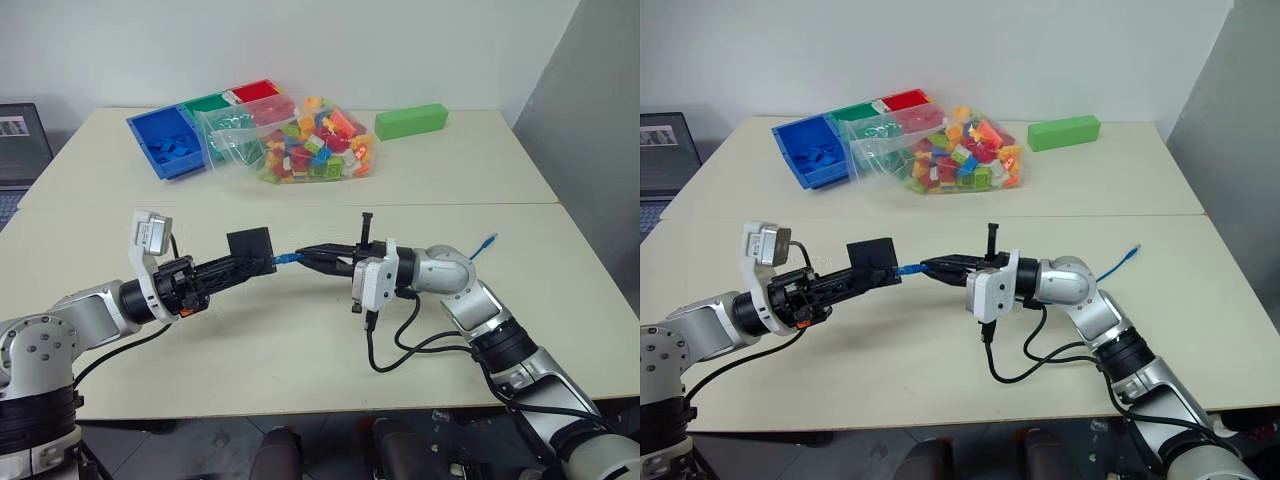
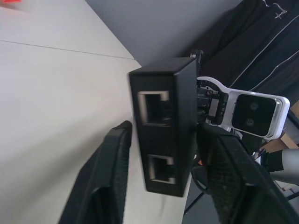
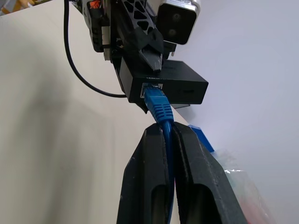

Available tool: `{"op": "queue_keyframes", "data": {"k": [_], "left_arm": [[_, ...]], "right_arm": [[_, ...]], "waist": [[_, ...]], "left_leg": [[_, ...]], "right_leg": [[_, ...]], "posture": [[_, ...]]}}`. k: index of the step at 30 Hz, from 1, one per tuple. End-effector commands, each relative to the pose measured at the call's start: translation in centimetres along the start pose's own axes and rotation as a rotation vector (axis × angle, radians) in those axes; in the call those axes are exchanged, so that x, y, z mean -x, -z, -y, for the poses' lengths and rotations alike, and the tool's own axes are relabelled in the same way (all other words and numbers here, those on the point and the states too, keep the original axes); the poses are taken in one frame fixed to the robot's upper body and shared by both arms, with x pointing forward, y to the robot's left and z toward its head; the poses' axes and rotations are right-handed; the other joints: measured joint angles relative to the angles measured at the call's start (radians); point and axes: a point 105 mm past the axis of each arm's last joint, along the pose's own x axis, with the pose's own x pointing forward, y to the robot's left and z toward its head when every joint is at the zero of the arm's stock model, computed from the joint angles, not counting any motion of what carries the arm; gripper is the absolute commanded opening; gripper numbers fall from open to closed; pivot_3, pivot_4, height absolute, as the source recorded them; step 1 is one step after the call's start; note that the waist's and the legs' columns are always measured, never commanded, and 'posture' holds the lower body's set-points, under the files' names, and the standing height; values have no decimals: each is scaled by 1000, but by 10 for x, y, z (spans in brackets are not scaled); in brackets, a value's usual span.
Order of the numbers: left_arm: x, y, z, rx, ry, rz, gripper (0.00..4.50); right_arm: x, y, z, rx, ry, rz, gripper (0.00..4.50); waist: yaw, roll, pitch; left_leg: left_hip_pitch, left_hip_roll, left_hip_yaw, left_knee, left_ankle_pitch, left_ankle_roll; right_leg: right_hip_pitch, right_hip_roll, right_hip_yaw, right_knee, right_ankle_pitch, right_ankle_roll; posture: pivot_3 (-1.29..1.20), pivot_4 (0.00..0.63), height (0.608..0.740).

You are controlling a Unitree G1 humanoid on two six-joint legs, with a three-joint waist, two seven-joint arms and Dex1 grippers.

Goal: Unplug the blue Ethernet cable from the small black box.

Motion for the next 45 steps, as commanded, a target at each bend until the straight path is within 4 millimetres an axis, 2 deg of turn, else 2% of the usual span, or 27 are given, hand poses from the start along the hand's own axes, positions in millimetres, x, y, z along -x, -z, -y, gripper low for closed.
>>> {"op": "queue_keyframes", "data": {"k": [1,4,8,10,13,18,22,26,29,36,45], "left_arm": [[0,-4,6,-22,17,2,1405],[0,-3,6,-22,17,-9,812],[0,-2,4,-36,2,-21,790],[-1,-2,3,-57,-4,-31,790],[-2,1,2,-99,-5,-75,789],[-5,7,2,-193,15,-155,789],[-10,10,7,-252,72,-209,789],[-16,7,14,-267,131,-190,789],[-18,3,18,-257,157,-161,789],[-17,-2,18,-219,171,-120,789],[-18,-2,17,-207,166,-110,789]], "right_arm": [[1,-13,13,73,33,53,0],[2,-14,9,91,13,55,0],[4,-15,5,101,-7,64,0],[6,-17,5,87,-15,67,612],[11,-17,0,38,-63,55,1235],[25,-36,-5,-165,-135,92,2512],[23,-41,3,-555,-85,74,2567],[20,-29,3,-917,-35,22,2567],[19,-21,-1,-1107,0,9,2567],[14,-22,-7,-1328,5,55,2567],[13,-21,-7,-1406,5,68,2567]], "waist": [[1,0,0],[2,0,0],[2,0,0],[2,0,0],[3,0,0],[11,0,0],[14,1,0],[15,1,0],[15,1,0],[14,1,0],[12,1,0]], "left_leg": [[0,0,0,0,0,0],[0,0,0,0,0,0],[0,0,0,0,0,0],[0,0,0,0,0,0],[0,0,0,0,0,0],[0,0,0,0,0,0],[0,0,0,0,0,0],[0,0,-1,0,0,0],[0,-1,0,0,0,0],[-1,0,1,0,0,0],[-1,0,1,0,0,1]], "right_leg": [[0,0,0,0,0,0],[0,0,0,0,0,0],[0,0,0,0,0,0],[0,0,0,0,0,0],[0,0,0,0,0,0],[0,0,0,-1,0,0],[0,0,0,0,0,0],[0,0,0,0,0,0],[0,0,0,0,0,0],[-1,0,0,-2,0,0],[-1,0,0,-2,-3,5]], "posture": [[0,150,740],[0,150,740],[0,150,740],[0,150,740],[0,150,740],[0,150,740],[0,150,740],[0,150,740],[0,150,740],[0,150,740],[0,150,740]]}}
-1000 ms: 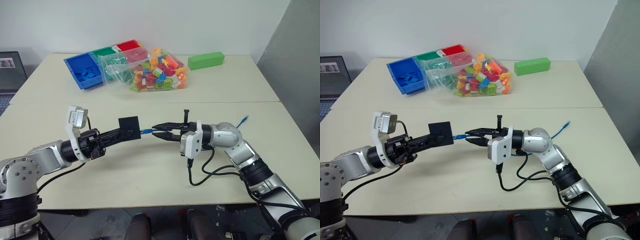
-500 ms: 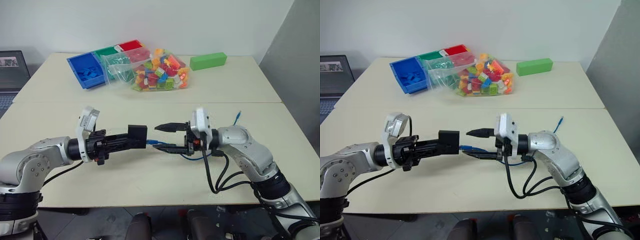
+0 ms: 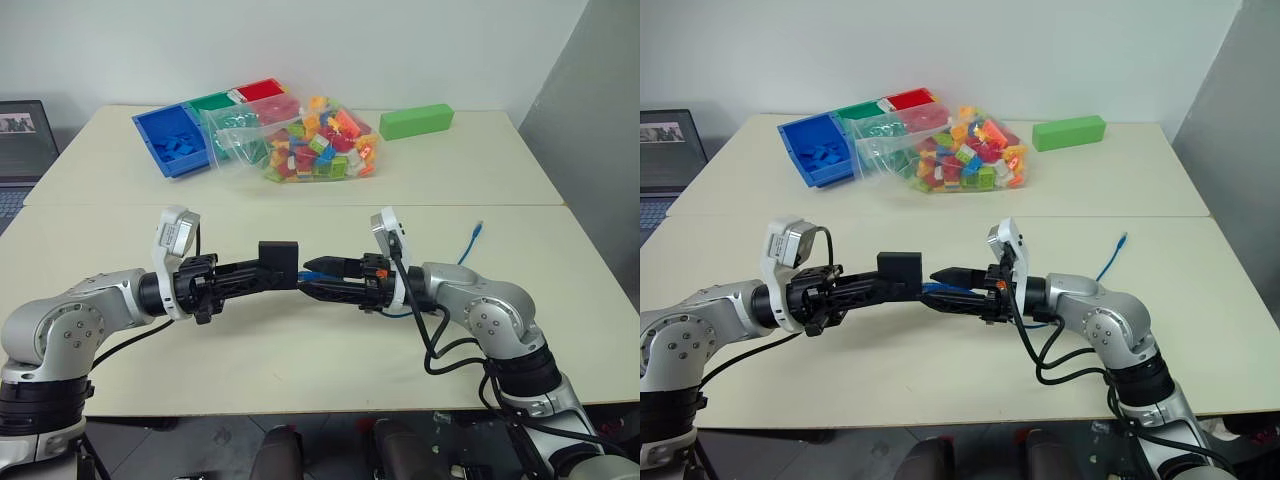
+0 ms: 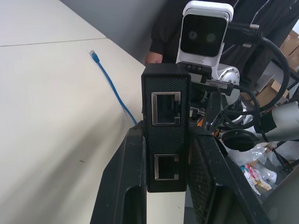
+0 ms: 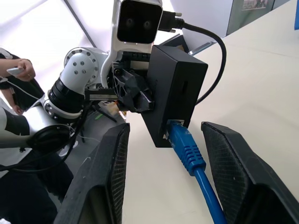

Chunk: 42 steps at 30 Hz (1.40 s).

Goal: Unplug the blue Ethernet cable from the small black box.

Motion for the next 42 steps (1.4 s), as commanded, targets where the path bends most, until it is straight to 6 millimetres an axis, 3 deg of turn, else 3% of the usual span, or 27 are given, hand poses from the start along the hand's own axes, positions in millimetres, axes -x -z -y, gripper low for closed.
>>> {"op": "queue_keyframes", "data": {"k": [1,10,19,23,30,35,42], "left_arm": [[1,-11,5,-33,17,32,789],[-2,-11,6,-40,25,36,789],[0,-12,6,-40,22,27,789],[1,-10,6,-36,24,21,788],[1,-8,7,-29,36,11,788],[7,-5,6,-30,13,-4,788],[21,-11,-1,-63,-76,25,788]], "right_arm": [[1,-7,-1,-8,-2,40,2567],[0,-6,3,-21,8,32,2567],[1,-11,4,-21,-22,24,719],[3,-12,1,-39,-55,15,94],[5,-11,-2,-70,-85,-4,92],[15,-9,8,-97,-33,-15,91],[58,1,34,-108,143,-55,89]], "waist": [[0,0,0],[-1,0,0],[-1,0,0],[-1,0,0],[-1,0,0],[-3,0,0],[0,0,0]], "left_leg": [[0,0,0,0,0,0],[0,0,0,0,0,0],[0,0,0,0,0,0],[0,0,0,0,0,0],[0,0,0,0,0,0],[0,0,0,0,0,0],[-1,0,0,0,0,0]], "right_leg": [[0,0,0,0,0,0],[0,0,0,0,0,0],[0,0,0,0,0,0],[0,0,0,0,0,0],[0,0,0,0,0,0],[0,0,0,0,0,0],[0,0,0,-2,0,0]], "posture": [[0,150,740],[0,150,740],[0,150,740],[0,150,740],[0,150,740],[0,150,740],[0,150,740]]}}
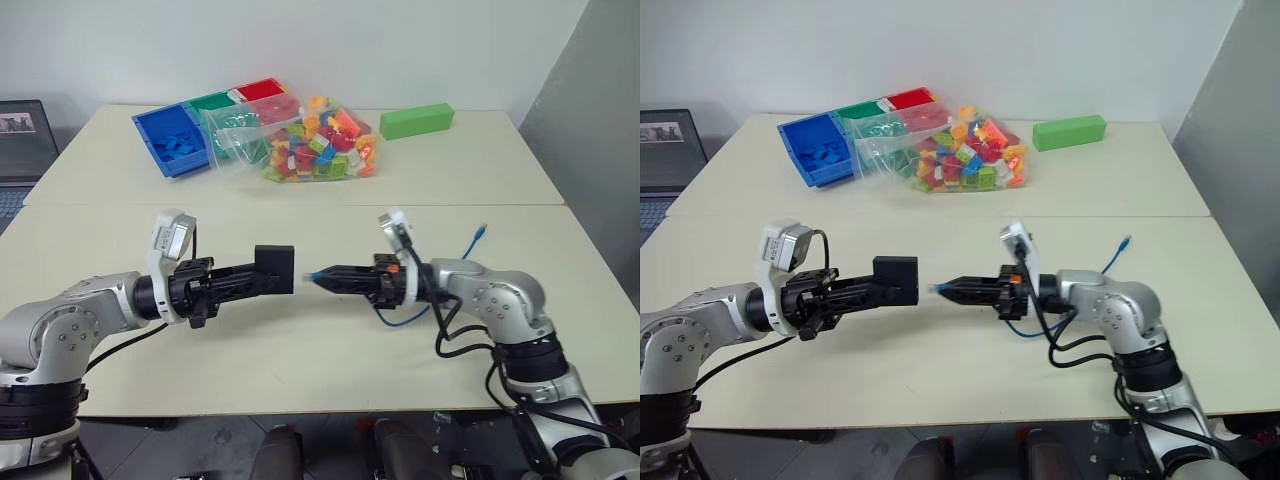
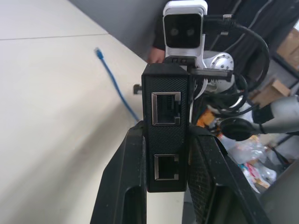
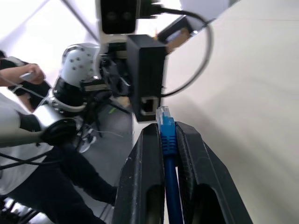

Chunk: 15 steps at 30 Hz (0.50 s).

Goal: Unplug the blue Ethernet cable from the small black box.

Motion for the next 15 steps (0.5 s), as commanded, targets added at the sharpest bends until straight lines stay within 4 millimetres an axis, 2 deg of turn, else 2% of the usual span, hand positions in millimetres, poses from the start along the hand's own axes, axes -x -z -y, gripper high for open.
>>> {"op": "queue_keyframes", "data": {"k": [1,2,7,9,12,15], "left_arm": [[9,-12,2,-67,-42,27,788],[10,-12,1,-70,-53,30,788],[10,-12,-4,-78,-113,53,788],[8,-12,-8,-87,-137,62,788],[5,-12,-13,-101,-165,72,788],[3,-15,-17,-125,-187,87,788]], "right_arm": [[22,-1,15,22,92,24,89],[26,-2,24,36,141,36,89],[41,-14,106,269,639,86,88],[48,-18,133,355,803,80,88],[51,-21,154,435,913,61,88],[53,-26,165,475,975,64,88]], "waist": [[0,0,0],[-1,0,0],[-15,0,0],[-19,1,1],[-18,1,1],[-17,1,1]], "left_leg": [[0,0,0,0,0,0],[0,0,0,0,0,0],[0,0,1,0,0,0],[0,0,2,0,0,0],[0,0,2,0,0,0],[0,0,2,-1,0,0]], "right_leg": [[0,0,0,0,0,0],[0,0,0,0,0,0],[0,0,1,0,0,0],[-1,0,2,1,0,0],[-1,0,2,1,0,0],[-1,0,2,0,3,-5]], "posture": [[0,150,740],[0,150,740],[0,150,740],[0,150,740],[0,150,740],[0,150,740]]}}
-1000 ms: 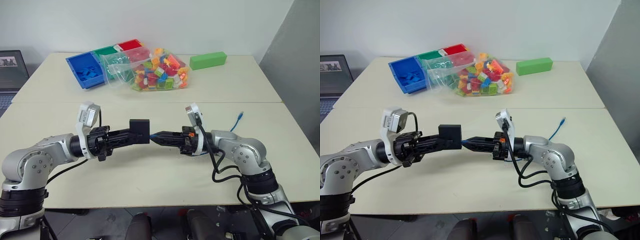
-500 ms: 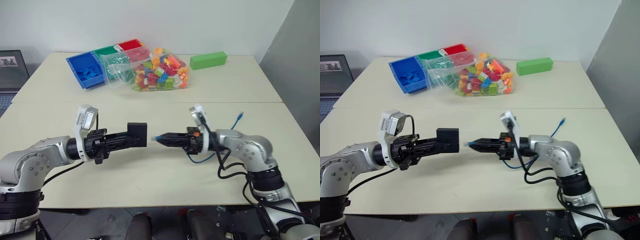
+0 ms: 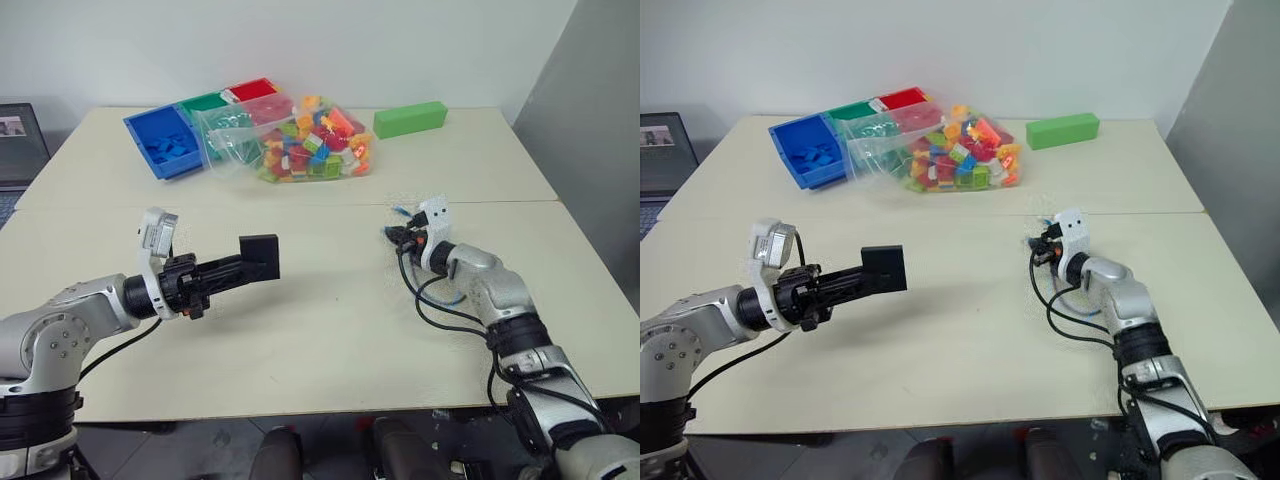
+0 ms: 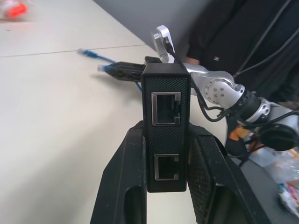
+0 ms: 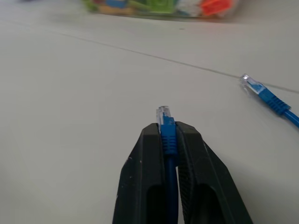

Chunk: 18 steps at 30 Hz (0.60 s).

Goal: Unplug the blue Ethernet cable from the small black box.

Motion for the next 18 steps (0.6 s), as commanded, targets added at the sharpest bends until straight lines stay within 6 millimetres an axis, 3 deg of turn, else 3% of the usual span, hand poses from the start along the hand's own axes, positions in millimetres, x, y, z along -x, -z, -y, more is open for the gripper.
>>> {"op": "queue_keyframes", "data": {"k": [1,8,14,16,18], "left_arm": [[-2,-13,-4,-86,-50,50,788],[-3,-12,-16,-108,-142,79,788],[-6,-10,-30,-224,-259,80,788],[-3,-13,-40,-304,-341,104,788],[6,-15,-58,-383,-480,137,788]], "right_arm": [[-8,-15,14,73,82,64,435],[-2,-23,3,76,-57,98,2048],[26,-44,-25,168,-269,166,3523],[39,-55,-42,195,-369,184,3523],[55,-67,-72,227,-526,198,3523]], "waist": [[0,0,0],[2,0,0],[5,1,1],[6,2,1],[8,2,1]], "left_leg": [[0,0,0,0,0,0],[-1,0,0,0,0,0],[0,0,-1,0,0,0],[0,0,-1,1,0,0],[0,0,-1,0,0,0]], "right_leg": [[0,0,0,0,0,0],[0,0,0,0,0,0],[1,-1,-1,1,0,0],[1,-1,-1,1,0,0],[1,-1,-1,1,0,0]], "posture": [[0,150,740],[0,150,740],[0,150,740],[0,150,740],[0,150,740]]}}
